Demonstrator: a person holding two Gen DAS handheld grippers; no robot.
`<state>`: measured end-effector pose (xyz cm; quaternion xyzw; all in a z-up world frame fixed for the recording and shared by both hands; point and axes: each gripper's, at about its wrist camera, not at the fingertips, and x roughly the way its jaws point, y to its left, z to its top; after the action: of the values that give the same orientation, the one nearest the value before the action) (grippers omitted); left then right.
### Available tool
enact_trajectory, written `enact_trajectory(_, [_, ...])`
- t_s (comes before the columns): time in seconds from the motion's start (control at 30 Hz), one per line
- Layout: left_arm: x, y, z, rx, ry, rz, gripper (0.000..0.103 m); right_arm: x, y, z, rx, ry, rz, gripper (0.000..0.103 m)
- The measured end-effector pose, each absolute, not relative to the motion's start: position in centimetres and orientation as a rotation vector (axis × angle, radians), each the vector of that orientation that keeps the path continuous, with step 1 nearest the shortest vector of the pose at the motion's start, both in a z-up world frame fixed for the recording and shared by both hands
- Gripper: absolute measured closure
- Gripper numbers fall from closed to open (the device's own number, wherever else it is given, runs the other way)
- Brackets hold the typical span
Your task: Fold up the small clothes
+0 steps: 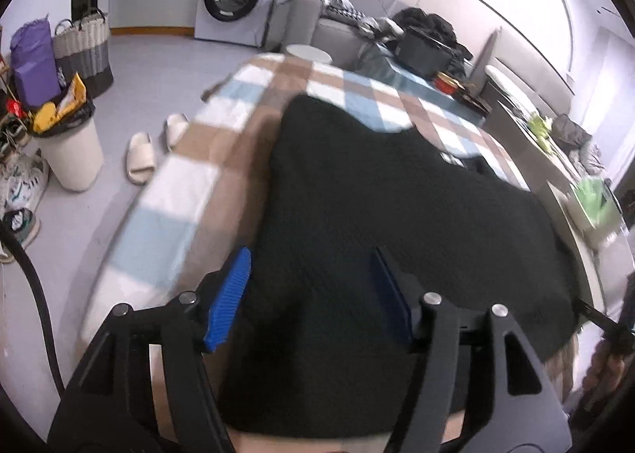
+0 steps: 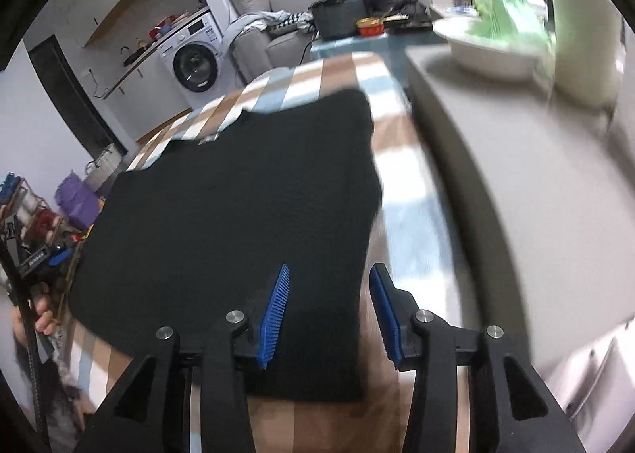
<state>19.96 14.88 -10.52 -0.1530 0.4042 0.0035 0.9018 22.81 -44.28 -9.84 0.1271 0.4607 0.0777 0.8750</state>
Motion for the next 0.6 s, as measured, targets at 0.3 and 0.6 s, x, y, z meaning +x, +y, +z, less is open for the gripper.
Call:
enact_trajectory(0.3, [16.5,11.6,-12.1,-0.279,0.873,-0.062,0.023,21.4,-43.8,-9.9,0.388,0.922,0.374,0.061])
enact_trajectory(0.6, [16.6,9.0,-11.6,-0.215,0.886,-0.109,0.023,20.8,-44.7,-11.6,0.37,0.95,0.384,0.064])
